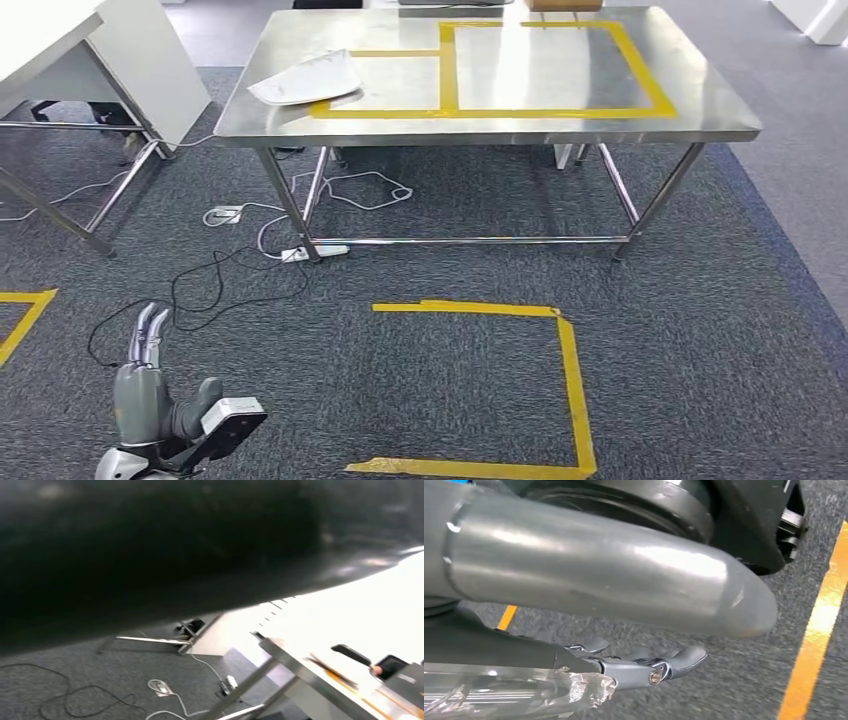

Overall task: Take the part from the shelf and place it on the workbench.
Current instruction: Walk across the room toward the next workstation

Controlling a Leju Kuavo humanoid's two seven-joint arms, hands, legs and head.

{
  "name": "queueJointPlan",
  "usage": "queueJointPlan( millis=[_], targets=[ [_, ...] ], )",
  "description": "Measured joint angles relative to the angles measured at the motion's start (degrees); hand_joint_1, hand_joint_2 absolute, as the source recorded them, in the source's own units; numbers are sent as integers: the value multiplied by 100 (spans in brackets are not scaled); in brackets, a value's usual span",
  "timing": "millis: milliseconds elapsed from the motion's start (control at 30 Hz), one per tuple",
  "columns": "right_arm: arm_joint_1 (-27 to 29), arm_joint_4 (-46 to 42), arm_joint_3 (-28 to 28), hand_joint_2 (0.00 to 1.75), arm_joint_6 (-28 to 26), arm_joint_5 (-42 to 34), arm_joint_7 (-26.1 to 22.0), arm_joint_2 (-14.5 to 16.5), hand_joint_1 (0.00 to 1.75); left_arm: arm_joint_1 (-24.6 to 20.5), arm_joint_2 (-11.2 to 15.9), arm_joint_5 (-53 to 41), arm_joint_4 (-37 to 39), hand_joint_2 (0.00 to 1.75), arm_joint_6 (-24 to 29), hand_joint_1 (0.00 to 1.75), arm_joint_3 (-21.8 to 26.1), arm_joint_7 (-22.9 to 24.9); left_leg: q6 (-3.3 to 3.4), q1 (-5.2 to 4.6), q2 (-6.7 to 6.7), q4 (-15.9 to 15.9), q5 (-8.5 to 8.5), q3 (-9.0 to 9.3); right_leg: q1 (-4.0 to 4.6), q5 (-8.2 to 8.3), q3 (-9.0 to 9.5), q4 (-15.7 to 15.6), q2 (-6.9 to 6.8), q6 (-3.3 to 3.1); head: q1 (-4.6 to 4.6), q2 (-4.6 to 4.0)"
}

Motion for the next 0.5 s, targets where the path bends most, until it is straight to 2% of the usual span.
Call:
queueJointPlan(
  millis=[33,67,100,133,167,200,267,300,333,367,400,433,467,500],
  targets=[
    [0,0,0,0,-4,1,1,0,0,1,-1,-2,2,0,2,0,0,1,47,-18,82,-174,22,77,17,-17,-5,17,-49,28,1,0],
    [-3,0,0,0,-8,2,1,0,0,2,-3,-5,3,0,3,0,0,1,99,-38,99,-228,-17,82,32,-26,-15,30,-102,53,3,0],
    [-9,0,0,0,-14,4,2,1,0,4,-4,-7,3,0,6,0,1,2,147,-37,44,-260,-26,59,37,-31,-3,37,-159,78,6,0],
    [-18,0,0,0,-18,7,2,0,0,5,-7,-9,3,0,8,0,1,1,183,-28,-18,-295,-38,52,29,-58,-11,53,-154,113,4,0],
    [-25,0,0,0,-21,9,1,0,0,5,-9,-10,3,0,10,0,0,1,215,-17,-77,-314,-34,44,18,-124,-53,126,-59,144,12,0],
    [-29,0,0,0,-23,13,0,0,0,5,-11,-13,3,0,11,0,-1,1,243,-6,-135,-328,-20,38,4,-250,-144,314,87,172,25,0],
    [-21,0,0,0,-23,21,0,1,0,4,-13,-29,3,0,15,0,-4,1,286,-3,-246,-335,-1,23,-14,-623,-511,1068,384,202,49,0],
    [-12,0,0,0,-22,27,2,1,0,5,-13,-41,3,0,15,0,-5,1,299,-9,-310,-334,5,15,-16,-776,-729,1494,431,206,52,0],
    [-3,0,0,0,-21,32,3,2,0,5,-13,-51,3,0,16,0,-5,1,306,-17,-378,-334,9,12,-16,-832,-897,1787,446,204,53,0],
    [3,0,0,0,-21,36,4,2,0,6,-13,-59,3,0,16,0,-5,1,309,-25,-452,-333,12,15,-16,-764,-967,1859,453,194,55,0],
    [5,0,0,0,-22,38,4,3,0,6,-13,-66,3,0,16,0,-5,0,310,-31,-529,-332,13,25,-16,-580,-921,1687,473,175,55,0],
    [5,0,0,0,-23,40,4,3,0,6,-13,-71,3,0,16,0,-5,1,309,-35,-605,-332,14,38,-16,-323,-778,1315,537,146,56,0],
    [3,0,-1,0,-24,43,4,2,0,6,-14,-75,3,0,16,0,-5,1,303,-39,-674,-332,16,46,-18,-106,-601,899,665,109,55,0],
    [4,0,-2,0,-25,45,3,2,0,5,-14,-79,3,0,15,0,-7,1,292,-46,-742,-323,19,45,-25,44,-443,530,785,79,54,0]
  ],
)
